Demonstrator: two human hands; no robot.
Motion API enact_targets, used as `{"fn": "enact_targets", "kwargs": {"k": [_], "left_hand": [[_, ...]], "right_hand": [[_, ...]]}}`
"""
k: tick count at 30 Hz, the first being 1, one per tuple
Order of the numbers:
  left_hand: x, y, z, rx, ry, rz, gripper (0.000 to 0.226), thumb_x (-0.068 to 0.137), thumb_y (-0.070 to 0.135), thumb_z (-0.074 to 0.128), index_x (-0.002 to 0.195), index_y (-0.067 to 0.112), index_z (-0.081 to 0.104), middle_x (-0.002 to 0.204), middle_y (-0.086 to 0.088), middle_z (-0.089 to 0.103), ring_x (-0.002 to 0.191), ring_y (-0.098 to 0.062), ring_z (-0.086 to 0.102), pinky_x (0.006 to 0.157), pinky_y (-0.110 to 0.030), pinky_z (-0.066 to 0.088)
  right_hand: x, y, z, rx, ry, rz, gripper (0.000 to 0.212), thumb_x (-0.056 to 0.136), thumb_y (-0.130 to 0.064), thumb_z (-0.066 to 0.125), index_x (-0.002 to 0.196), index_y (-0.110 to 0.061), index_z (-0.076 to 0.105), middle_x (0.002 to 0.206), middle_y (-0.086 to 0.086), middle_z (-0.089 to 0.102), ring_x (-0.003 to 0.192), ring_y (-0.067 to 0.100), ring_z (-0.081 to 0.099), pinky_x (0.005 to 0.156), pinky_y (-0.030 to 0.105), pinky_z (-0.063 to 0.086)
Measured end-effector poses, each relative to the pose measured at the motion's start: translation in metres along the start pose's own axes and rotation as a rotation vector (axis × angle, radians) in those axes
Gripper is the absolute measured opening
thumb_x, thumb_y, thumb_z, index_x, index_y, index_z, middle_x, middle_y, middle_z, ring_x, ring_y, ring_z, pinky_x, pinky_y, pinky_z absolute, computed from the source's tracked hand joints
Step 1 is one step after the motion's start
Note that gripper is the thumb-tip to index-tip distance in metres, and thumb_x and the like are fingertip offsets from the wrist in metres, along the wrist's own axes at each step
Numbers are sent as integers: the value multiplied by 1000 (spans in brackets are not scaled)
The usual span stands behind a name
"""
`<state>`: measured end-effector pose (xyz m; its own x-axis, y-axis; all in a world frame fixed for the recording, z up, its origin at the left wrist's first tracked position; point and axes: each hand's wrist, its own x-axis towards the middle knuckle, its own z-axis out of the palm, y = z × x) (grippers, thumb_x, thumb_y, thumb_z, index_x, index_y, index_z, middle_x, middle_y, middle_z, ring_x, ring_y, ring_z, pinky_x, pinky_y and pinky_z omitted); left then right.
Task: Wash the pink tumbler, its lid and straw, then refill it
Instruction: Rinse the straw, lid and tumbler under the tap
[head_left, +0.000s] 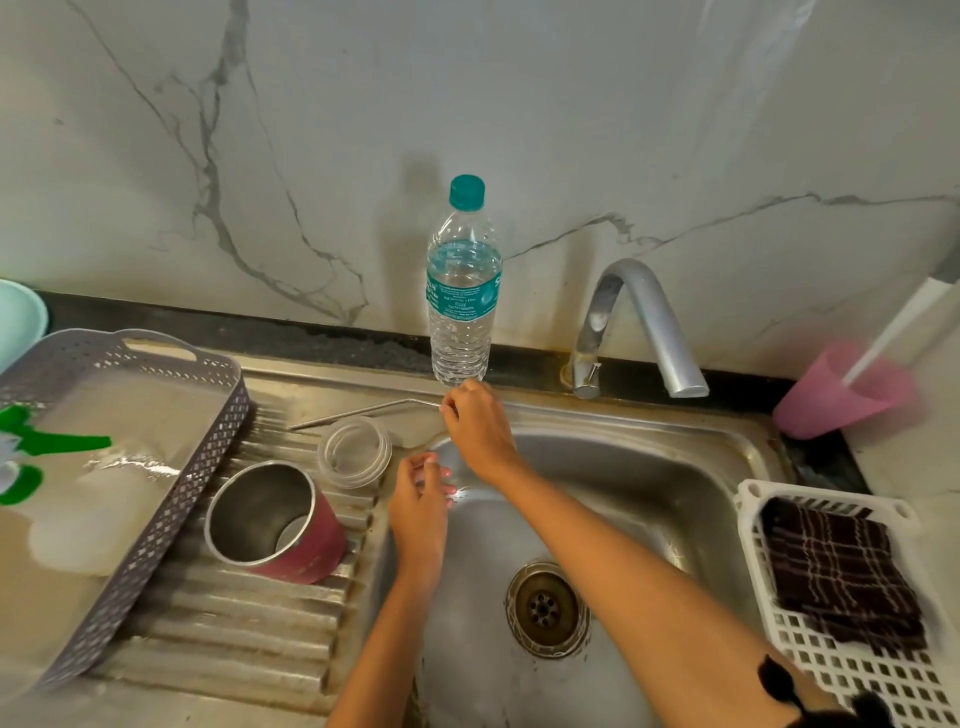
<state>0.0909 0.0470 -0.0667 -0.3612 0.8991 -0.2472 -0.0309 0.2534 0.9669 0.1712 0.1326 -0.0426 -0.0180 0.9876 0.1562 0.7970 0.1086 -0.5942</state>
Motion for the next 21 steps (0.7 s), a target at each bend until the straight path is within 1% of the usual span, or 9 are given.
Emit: {"fn": "enact_targets", "kwargs": {"k": [4, 6, 8, 11, 13, 15, 17, 19, 21], "left_hand": [[-6, 14, 9, -44, -16, 26, 14, 102, 23, 49, 103, 16, 61, 88, -5, 68, 73, -15, 65, 74, -32, 55], [-8, 22, 17, -64, -25, 37, 19, 102, 27, 48, 107, 14, 62, 93, -3, 69, 79, -16, 66, 78, -32, 54], [-12, 29, 27, -94, -56, 47, 21, 103, 30, 46, 110, 19, 62, 100, -1, 69, 87, -16, 67, 83, -31, 54], [-21, 40, 42, -161, -102, 23, 17, 103, 31, 45, 103, 25, 62, 101, 3, 68, 96, -16, 67, 87, -31, 53], [-30, 44, 51, -196, -99, 5, 16, 102, 31, 48, 98, 26, 62, 99, 4, 69, 99, -15, 67, 89, -32, 53], [-39, 45, 56, -224, -97, -3, 16, 102, 28, 49, 100, 23, 64, 102, 3, 69, 98, -12, 67, 89, -30, 53], [-45, 44, 59, -249, -97, -7, 15, 102, 23, 50, 99, 20, 65, 103, 0, 70, 96, -12, 67, 89, -28, 53], [-48, 43, 60, -247, -108, -1, 15, 101, 19, 51, 94, 18, 64, 95, -3, 72, 93, -15, 67, 86, -26, 53], [-48, 43, 60, -213, -115, 15, 14, 100, 18, 54, 91, 14, 64, 87, -4, 72, 88, -14, 68, 82, -25, 55]], "right_hand": [[-14, 8, -22, 80, 64, 37, 19, 92, -9, 52, 87, -1, 69, 92, 14, 60, 85, 25, 56, 76, 39, 47], [-28, 16, -37, 126, 97, 84, 17, 93, -10, 54, 90, -5, 70, 93, 10, 60, 84, 21, 57, 77, 35, 48], [-48, 23, -53, 161, 137, 131, 14, 92, -12, 57, 92, -9, 71, 93, 6, 62, 83, 16, 57, 78, 28, 45], [-82, 36, -72, 187, 181, 202, 10, 90, -17, 63, 91, -12, 72, 90, 1, 64, 78, 7, 54, 75, 17, 40], [-103, 45, -83, 224, 209, 250, 8, 88, -17, 66, 90, -14, 73, 87, -2, 64, 75, 7, 57, 75, 16, 42], [-122, 54, -91, 254, 214, 282, 7, 88, -16, 66, 88, -15, 73, 84, -4, 61, 75, 7, 60, 75, 19, 46], [-134, 61, -94, 266, 184, 300, 7, 88, -15, 66, 88, -15, 73, 83, -4, 60, 74, 6, 59, 72, 18, 47], [-137, 67, -98, 258, 136, 296, 8, 88, -15, 67, 89, -12, 74, 83, -3, 60, 72, 6, 58, 70, 17, 45], [-128, 72, -105, 258, 125, 288, 13, 90, -20, 65, 95, -11, 73, 87, -3, 62, 76, 5, 58, 70, 11, 42]]}}
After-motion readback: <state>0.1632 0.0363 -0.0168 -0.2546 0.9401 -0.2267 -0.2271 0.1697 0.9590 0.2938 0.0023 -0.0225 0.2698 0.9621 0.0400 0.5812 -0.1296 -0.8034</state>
